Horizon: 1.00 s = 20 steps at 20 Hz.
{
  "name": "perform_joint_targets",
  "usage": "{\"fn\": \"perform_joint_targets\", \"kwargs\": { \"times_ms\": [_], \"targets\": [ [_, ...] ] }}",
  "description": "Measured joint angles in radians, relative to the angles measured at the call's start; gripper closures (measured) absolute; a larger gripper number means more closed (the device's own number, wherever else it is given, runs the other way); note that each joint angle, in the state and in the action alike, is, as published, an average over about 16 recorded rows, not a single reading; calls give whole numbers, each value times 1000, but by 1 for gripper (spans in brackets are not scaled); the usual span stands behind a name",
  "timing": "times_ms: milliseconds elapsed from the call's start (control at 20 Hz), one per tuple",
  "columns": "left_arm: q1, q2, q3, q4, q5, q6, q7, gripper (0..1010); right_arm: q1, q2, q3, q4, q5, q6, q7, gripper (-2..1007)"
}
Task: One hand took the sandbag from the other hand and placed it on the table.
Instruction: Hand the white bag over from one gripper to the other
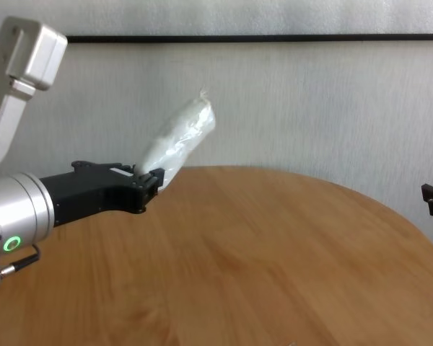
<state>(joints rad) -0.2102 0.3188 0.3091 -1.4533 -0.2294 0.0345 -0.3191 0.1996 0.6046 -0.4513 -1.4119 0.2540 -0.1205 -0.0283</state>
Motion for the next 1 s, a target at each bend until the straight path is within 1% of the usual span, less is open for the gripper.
{"fn": "perform_joint_targets", "kwargs": {
  "times_ms": [350, 550, 1000],
  "targets": [
    [2, 13, 14, -10, -2, -40, -56, 806, 0, 0, 0, 0, 0, 0, 0, 2],
    [2, 20, 25, -18, -7, -59, -79, 806, 0, 0, 0, 0, 0, 0, 0, 3],
    [9, 39, 46, -57, -30, -109, -122, 806, 0, 0, 0, 0, 0, 0, 0, 3]
  ]
}}
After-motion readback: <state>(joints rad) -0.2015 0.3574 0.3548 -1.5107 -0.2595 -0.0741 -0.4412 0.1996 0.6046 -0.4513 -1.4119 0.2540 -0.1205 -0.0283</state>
